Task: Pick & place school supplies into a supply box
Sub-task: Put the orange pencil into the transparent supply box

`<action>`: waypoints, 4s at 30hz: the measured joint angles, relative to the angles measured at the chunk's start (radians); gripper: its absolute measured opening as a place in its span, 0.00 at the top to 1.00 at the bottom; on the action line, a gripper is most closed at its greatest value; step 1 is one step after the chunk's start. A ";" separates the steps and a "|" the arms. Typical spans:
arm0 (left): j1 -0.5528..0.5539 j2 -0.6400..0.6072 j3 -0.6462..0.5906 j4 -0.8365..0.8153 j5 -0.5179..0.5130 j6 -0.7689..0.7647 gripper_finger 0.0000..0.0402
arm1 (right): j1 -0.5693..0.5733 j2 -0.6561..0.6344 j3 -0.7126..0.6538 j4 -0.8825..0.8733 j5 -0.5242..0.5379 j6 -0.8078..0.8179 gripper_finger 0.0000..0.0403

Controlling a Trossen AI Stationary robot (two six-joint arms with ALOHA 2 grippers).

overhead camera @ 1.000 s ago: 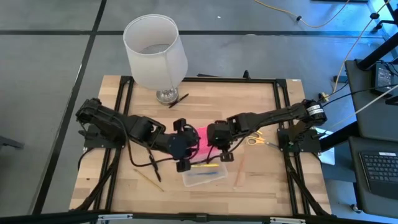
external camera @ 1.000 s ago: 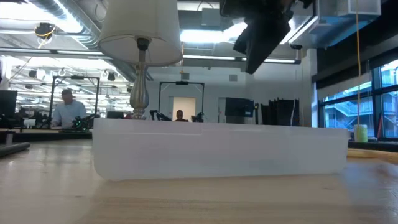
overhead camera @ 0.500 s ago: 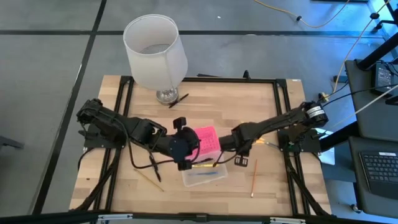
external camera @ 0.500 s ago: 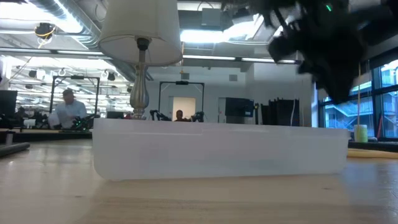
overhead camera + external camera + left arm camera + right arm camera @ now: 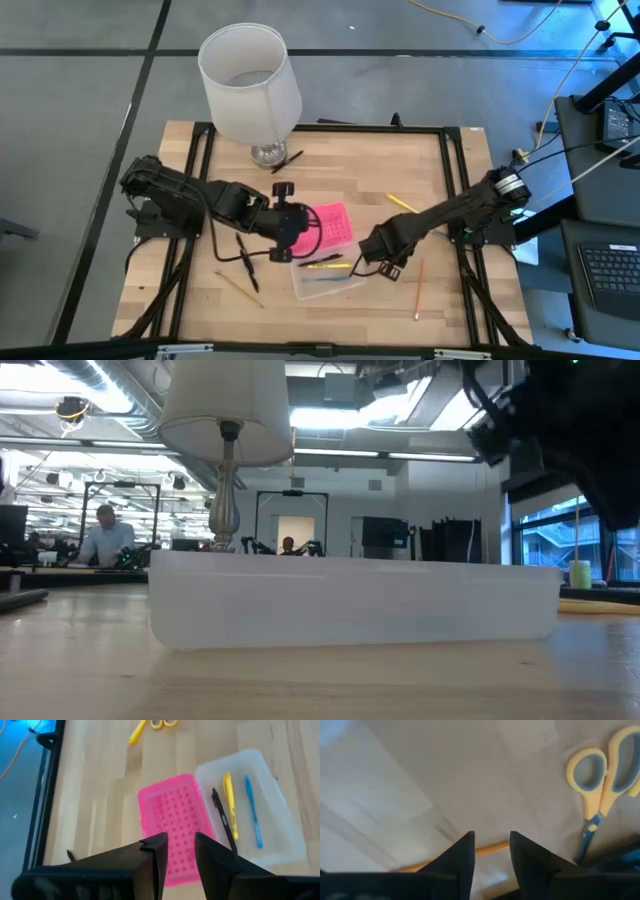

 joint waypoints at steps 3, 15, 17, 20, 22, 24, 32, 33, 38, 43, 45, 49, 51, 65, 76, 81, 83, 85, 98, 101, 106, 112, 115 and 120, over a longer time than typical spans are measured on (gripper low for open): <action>-0.017 -0.041 -0.063 0.021 0.006 0.000 0.78 | 0.044 -0.002 0.055 -0.002 0.019 0.068 0.68; -0.063 -0.220 -0.318 0.327 0.023 -0.072 0.78 | 0.259 -0.002 0.106 -0.009 -0.065 0.452 0.65; -0.064 -0.221 -0.333 0.362 0.041 -0.075 0.78 | 0.290 -0.002 0.106 -0.009 -0.078 0.514 0.60; -0.065 -0.223 -0.347 0.396 0.074 -0.097 0.78 | 0.342 -0.002 0.106 -0.006 -0.089 0.619 0.49; -0.064 -0.223 -0.353 0.421 0.087 -0.109 0.78 | 0.378 -0.002 0.106 -0.005 -0.074 0.700 0.41; -0.064 -0.222 -0.356 0.426 0.087 -0.122 0.78 | 0.417 -0.002 0.106 0.015 -0.037 0.801 0.35; -0.064 -0.212 -0.357 0.472 0.089 -0.085 0.78 | 0.551 0.030 0.108 0.112 -0.026 1.265 0.28; -0.064 -0.212 -0.357 0.483 0.088 -0.066 0.78 | 0.562 0.043 0.107 0.101 -0.021 1.340 0.29; -0.064 -0.212 -0.356 0.501 0.089 0.007 0.78 | 0.587 0.127 0.107 0.184 0.024 1.472 0.32; -0.064 -0.212 -0.356 0.501 0.089 0.045 0.78 | 0.562 0.211 0.107 0.263 0.042 1.472 0.38; -0.062 -0.212 -0.357 0.500 0.089 0.060 0.78 | 0.550 0.239 0.107 0.265 0.036 1.471 0.40; -0.062 -0.212 -0.357 0.500 0.089 0.074 0.78 | 0.532 0.270 0.106 0.268 0.052 1.470 0.47; -0.062 -0.212 -0.356 0.499 0.096 0.079 0.78 | 0.528 0.274 0.107 0.269 0.052 1.469 0.51; -0.062 -0.212 -0.356 0.496 0.141 0.106 0.78 | 0.527 0.276 0.106 0.261 0.052 1.448 0.62; -0.062 -0.212 -0.356 0.499 0.141 0.113 0.78 | 0.545 0.276 0.106 0.267 0.001 1.460 0.61; -0.062 -0.212 -0.356 0.500 0.141 0.113 0.78 | 0.543 0.276 0.106 0.265 0.048 1.469 0.56; -0.062 -0.212 -0.356 0.500 0.141 0.113 0.78 | 0.538 0.276 0.106 0.265 0.030 1.468 0.54; -0.062 -0.212 -0.356 0.499 0.141 0.113 0.78 | 0.537 0.275 0.106 0.266 0.023 1.467 0.52; -0.062 -0.212 -0.356 0.500 0.141 0.131 0.78 | 0.544 0.275 0.106 0.301 0.112 1.396 0.51; -0.055 -0.212 -0.356 0.500 0.141 0.131 0.78 | 0.543 0.275 0.106 0.289 0.071 1.398 0.51; -0.040 -0.212 -0.356 0.500 0.141 0.131 0.78 | 0.544 0.275 0.106 0.285 0.053 1.415 0.51; -0.029 -0.212 -0.356 0.500 0.148 0.131 0.78 | 0.546 0.316 0.110 0.294 0.055 1.432 0.51; -0.029 -0.212 -0.356 0.500 0.149 0.131 0.78 | 0.547 0.327 0.110 0.298 0.082 1.438 0.51; -0.029 -0.212 -0.356 0.500 0.149 0.131 0.78 | 0.547 0.330 0.110 0.274 0.087 1.437 0.54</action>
